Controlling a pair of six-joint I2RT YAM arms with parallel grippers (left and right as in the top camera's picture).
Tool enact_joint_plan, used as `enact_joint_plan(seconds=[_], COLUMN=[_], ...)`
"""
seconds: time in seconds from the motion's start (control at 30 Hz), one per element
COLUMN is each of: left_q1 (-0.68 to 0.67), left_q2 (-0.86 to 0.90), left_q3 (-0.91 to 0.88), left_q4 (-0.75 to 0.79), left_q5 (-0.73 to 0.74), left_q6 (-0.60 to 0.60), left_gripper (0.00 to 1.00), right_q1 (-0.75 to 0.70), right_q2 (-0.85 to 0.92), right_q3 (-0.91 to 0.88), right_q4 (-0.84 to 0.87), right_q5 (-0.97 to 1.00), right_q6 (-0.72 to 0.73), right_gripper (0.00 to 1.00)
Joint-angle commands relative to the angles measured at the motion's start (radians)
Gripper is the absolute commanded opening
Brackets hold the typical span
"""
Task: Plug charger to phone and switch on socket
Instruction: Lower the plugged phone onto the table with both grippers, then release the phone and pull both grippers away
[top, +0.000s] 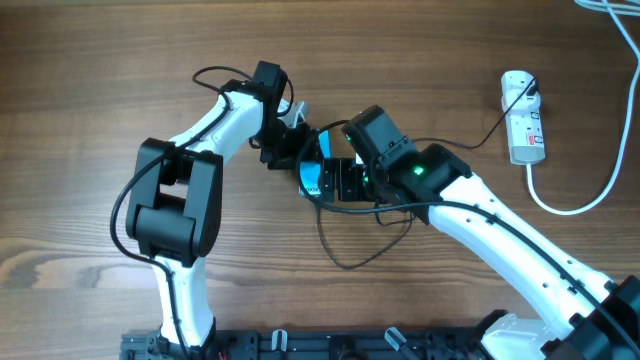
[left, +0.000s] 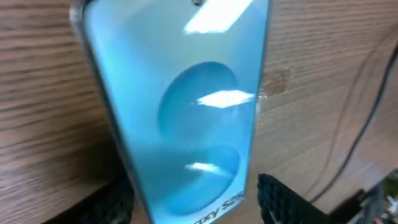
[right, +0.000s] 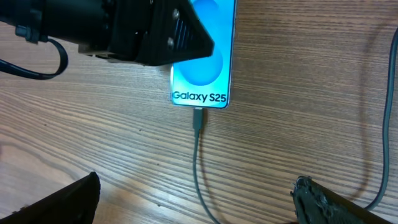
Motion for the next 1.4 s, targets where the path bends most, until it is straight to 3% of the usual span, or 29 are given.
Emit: enact_joint_plan(seconds=[0.0, 0.07, 0.3, 0.37, 0.47, 0.57, 0.73, 1.0, 1.13, 1.3, 1.37], left_q1=[-0.001, -0.001, -0.001, -0.001, -0.001, -0.001, -0.001, -0.001, -0.001, -0.001, -0.001], left_q2=[0.008, 0.004, -0.176, -0.281, -0.490, -0.611, -0.685, -0.681, -0.681, -0.681, -0.681], left_q3=[-0.005, -0.004, -0.001, -0.001, -0.001, -0.001, -0.001, -0.001, -0.001, -0.001, -0.001], left_q4=[-0.014, -0.021, -0.037, -0.036, -0.035, -0.036, -0.047, -0.047, -0.047, -0.047, -0.047], left_q5=[-0.098, -0.126, -0.262, -0.369, -0.645, -0.743, -0.745, -0.745, -0.745, -0.745, -0.745], left_q6=[-0.017, -0.035, -0.055, -0.082, -0.214, -0.234, -0.231, -0.231, -0.231, -0.231, -0.231], left_gripper=[0.91, 1.00, 1.00, 1.00, 1.00, 1.00, 1.00, 1.00, 1.00, 1.00, 1.00], right_q1=[-0.002, -0.002, -0.003, -0.009, -0.061, -0.169, -0.421, -0.820, -0.942, -1.030, -1.050], right_q2=[0.002, 0.002, 0.001, 0.001, 0.001, 0.001, 0.001, 0.024, 0.088, 0.220, 0.282], right_q3=[-0.004, -0.004, 0.010, 0.034, 0.108, 0.222, 0.380, 0.441, 0.436, 0.428, 0.428], right_q4=[-0.026, -0.046, -0.090, -0.130, -0.221, -0.321, -0.416, -0.328, -0.302, -0.276, -0.246], right_q5=[-0.010, -0.010, -0.010, -0.009, -0.008, -0.001, 0.005, 0.193, 0.304, 0.382, 0.376], right_q6=[0.004, 0.004, -0.011, 0.025, 0.033, 0.032, 0.030, 0.086, 0.164, 0.160, 0.088], right_gripper=[1.00, 0.99, 1.00, 1.00, 1.00, 1.00, 1.00, 0.99, 0.99, 1.00, 1.00])
